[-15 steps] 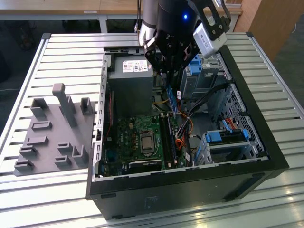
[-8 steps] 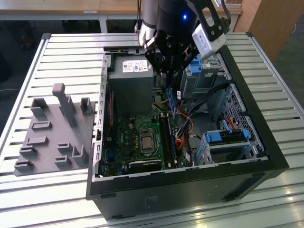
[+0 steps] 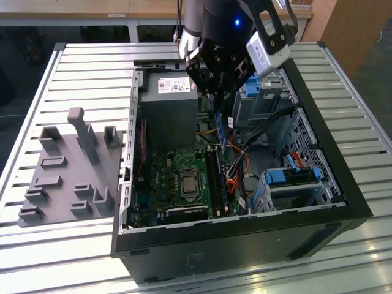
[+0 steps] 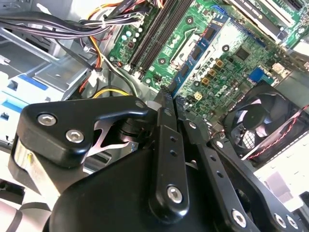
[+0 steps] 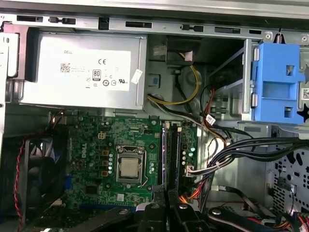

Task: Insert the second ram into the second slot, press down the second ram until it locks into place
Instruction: 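Press down the second ram until it locks into place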

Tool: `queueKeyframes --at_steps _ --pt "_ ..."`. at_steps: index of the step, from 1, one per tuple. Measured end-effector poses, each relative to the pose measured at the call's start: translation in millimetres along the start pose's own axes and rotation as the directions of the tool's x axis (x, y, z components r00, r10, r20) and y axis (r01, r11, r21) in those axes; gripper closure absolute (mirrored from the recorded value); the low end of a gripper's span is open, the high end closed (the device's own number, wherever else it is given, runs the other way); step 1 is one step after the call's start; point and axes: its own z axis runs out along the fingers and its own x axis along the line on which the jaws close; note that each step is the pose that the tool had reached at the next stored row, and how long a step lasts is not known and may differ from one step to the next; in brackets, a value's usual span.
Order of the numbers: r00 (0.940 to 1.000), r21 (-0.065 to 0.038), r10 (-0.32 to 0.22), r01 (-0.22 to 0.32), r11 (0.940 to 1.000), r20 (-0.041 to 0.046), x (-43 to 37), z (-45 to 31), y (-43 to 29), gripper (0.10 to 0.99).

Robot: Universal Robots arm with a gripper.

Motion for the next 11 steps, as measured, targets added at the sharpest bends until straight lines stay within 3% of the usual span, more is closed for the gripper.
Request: queueKeyframes --at_steps 11 --pt "0.9988 0.001 0.049 -0.049 0.9988 0.0013 0.0 0.6 0.0 0.949"
